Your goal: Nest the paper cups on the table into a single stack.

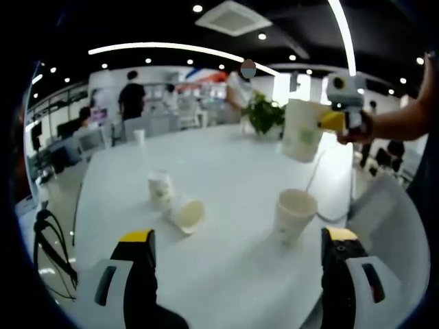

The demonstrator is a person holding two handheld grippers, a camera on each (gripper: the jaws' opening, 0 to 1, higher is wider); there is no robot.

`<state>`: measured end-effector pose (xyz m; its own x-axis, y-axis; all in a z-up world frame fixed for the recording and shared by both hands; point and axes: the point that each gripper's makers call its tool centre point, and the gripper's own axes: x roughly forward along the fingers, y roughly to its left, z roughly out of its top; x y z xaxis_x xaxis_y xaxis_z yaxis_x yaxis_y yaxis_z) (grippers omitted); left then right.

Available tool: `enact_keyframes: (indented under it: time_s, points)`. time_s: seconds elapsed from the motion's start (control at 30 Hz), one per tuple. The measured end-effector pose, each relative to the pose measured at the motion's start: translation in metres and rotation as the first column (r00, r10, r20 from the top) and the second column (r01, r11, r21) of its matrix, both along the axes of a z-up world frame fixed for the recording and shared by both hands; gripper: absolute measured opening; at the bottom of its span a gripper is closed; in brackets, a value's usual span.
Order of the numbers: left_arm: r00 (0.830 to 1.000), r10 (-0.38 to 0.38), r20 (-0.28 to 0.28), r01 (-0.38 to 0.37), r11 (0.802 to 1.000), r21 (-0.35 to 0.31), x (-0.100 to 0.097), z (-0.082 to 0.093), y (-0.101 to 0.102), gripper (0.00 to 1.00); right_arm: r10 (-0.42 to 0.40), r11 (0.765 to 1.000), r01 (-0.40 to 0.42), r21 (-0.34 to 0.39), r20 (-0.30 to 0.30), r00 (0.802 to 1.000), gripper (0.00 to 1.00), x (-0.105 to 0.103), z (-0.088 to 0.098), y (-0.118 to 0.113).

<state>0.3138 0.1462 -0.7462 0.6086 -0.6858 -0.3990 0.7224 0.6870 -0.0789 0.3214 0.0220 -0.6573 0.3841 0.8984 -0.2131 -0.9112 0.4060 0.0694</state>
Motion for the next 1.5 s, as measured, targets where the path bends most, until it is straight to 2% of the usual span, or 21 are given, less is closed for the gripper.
enact_keyframes:
  time_s: [0.37,0.73,0.87,1.13,1.3,1.5]
  points:
    - [1.0,-0.007,-0.004,0.007,1.0,0.003,-0.001,0.0,-0.003,0.99,-0.001,1.0,0.001,0.004,-0.008,1.0,0.42,-0.003,-0.004,-0.001]
    - [1.0,-0.003,-0.013,0.003,1.0,0.003,-0.001,-0.003,-0.002,0.99,-0.006,1.0,0.006,0.013,-0.001,1.0,0.42,-0.004,-0.022,-0.002]
    - [1.0,-0.003,-0.014,0.003,1.0,0.003,-0.002,-0.003,-0.003,0.99,-0.011,1.0,0.011,0.023,-0.023,1.0,0.42,-0.004,-0.028,-0.002]
    - [1.0,0.001,-0.023,-0.001,1.0,-0.001,-0.003,-0.007,-0.003,0.99,-0.007,0.999,0.007,0.033,-0.02,1.0,0.42,-0.006,-0.043,0.001]
    - [1.0,0.001,-0.025,-0.001,1.0,-0.002,-0.004,-0.007,-0.003,0.99,-0.023,0.998,0.026,0.051,-0.056,0.998,0.42,-0.005,-0.054,0.001]
    - [1.0,0.01,-0.027,-0.01,1.0,-0.003,-0.004,-0.008,0.0,0.99,-0.03,0.999,0.033,0.031,-0.073,0.997,0.42,-0.005,-0.069,0.0]
